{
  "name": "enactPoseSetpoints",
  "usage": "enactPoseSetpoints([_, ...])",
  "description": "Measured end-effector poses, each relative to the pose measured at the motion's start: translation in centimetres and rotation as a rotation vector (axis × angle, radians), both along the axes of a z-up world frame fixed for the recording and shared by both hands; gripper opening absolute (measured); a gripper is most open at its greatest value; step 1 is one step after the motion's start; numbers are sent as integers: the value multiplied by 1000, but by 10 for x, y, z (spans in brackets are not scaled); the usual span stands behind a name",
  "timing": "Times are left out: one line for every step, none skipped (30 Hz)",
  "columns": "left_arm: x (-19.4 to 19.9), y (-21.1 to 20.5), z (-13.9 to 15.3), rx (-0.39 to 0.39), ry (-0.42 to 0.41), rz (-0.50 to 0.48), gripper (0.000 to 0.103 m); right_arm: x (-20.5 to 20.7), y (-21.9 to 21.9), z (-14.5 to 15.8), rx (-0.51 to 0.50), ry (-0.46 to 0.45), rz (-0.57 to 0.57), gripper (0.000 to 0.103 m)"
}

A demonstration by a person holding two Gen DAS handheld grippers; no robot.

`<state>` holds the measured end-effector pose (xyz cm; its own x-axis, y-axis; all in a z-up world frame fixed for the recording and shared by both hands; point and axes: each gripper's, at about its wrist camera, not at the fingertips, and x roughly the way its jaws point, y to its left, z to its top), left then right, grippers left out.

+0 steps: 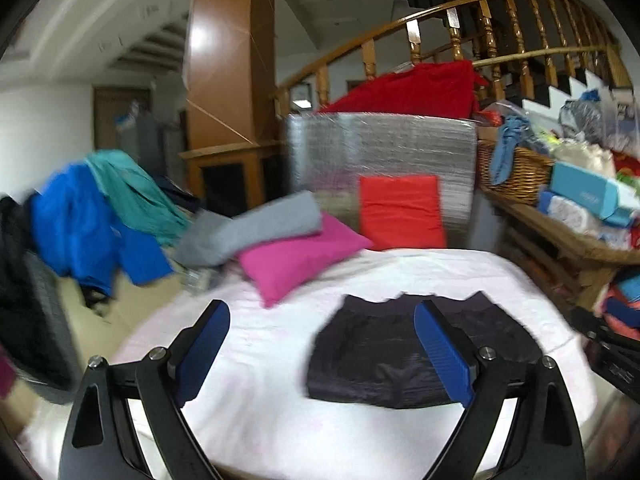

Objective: Fold large clothes

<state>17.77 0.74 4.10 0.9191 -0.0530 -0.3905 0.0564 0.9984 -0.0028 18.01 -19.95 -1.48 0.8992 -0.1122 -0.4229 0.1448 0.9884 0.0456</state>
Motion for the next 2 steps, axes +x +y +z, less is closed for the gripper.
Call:
enactPoseSetpoints([19, 5, -4, -24, 26, -18, 94, 14, -11, -4, 3, 10, -8, 81])
enactPoseSetpoints([35, 11, -9, -37, 46, -20, 94, 30, -26, -9, 3, 19, -24, 81])
